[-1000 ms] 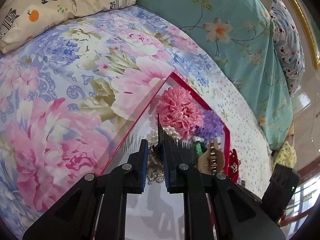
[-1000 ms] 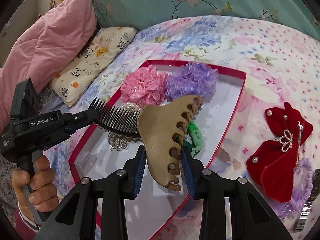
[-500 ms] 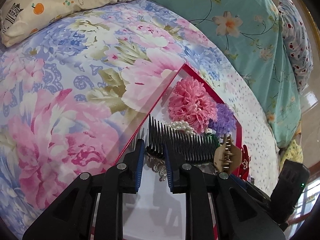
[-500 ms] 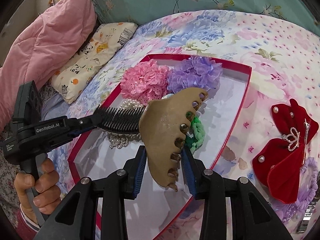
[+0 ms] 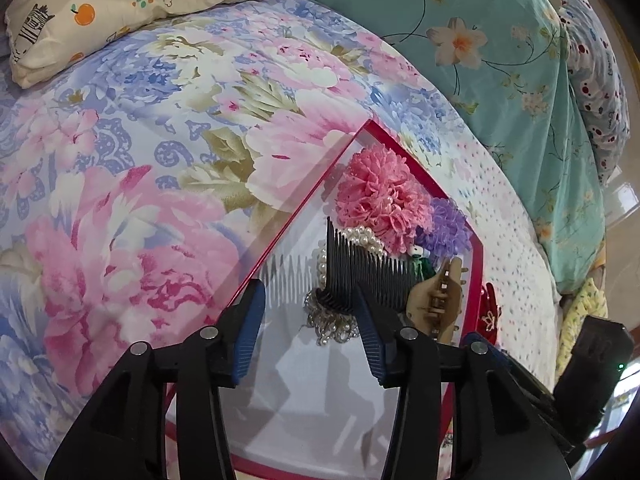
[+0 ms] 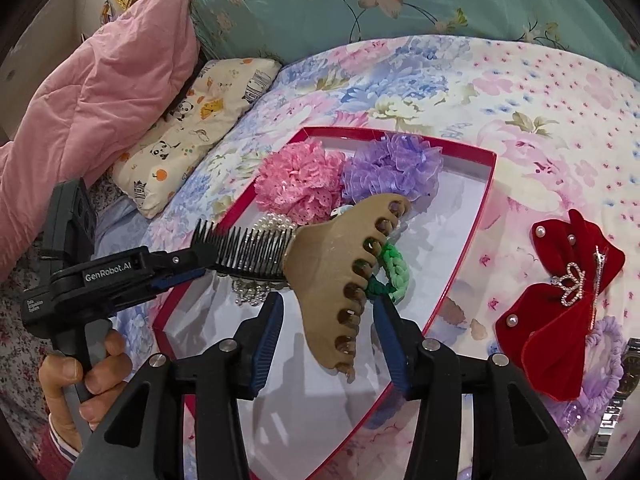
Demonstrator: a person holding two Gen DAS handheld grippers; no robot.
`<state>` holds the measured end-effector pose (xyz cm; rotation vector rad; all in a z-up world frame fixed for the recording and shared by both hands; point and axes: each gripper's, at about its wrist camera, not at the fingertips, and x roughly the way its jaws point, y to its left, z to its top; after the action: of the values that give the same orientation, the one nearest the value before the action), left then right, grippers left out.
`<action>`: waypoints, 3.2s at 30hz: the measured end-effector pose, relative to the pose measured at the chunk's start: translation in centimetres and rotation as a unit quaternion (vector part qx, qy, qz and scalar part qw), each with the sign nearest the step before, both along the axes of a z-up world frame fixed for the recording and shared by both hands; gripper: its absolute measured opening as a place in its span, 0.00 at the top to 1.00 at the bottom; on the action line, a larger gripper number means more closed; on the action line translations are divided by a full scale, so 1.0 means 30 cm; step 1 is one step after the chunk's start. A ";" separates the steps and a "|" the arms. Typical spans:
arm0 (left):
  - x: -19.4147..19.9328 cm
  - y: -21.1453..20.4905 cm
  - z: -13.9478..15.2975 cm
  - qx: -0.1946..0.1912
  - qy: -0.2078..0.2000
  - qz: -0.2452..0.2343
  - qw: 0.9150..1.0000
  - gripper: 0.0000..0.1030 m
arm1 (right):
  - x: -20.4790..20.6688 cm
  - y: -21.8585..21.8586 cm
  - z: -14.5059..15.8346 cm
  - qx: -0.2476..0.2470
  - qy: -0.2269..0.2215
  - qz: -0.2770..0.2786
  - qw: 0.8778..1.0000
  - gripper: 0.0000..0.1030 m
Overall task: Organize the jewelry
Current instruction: 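Carry the comb and claw clip into the box and open both grippers, then move both open grippers back toward the remaining accessories, then grasp the red velvet bow with the left gripper while the right grasps the lilac scrunchie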
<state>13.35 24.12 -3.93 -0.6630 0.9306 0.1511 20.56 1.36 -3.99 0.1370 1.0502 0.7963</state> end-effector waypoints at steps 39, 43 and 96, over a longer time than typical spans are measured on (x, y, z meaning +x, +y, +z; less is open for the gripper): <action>-0.168 -0.381 0.124 0.016 0.008 -0.102 0.995 0.39 | -0.171 -0.669 0.022 0.008 0.019 -0.195 0.981 0.43; -0.170 -0.401 0.113 0.015 0.015 -0.108 0.994 0.39 | -0.173 -0.668 0.013 0.003 0.017 -0.193 0.981 0.43; 0.220 -0.891 0.066 0.105 0.021 -0.259 0.960 0.97 | -0.135 -0.828 0.046 0.080 0.033 -0.223 0.971 0.89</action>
<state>19.94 -2.60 -1.95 -0.2056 1.0832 -0.2026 16.53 -23.47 -2.61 0.5211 0.9674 0.4667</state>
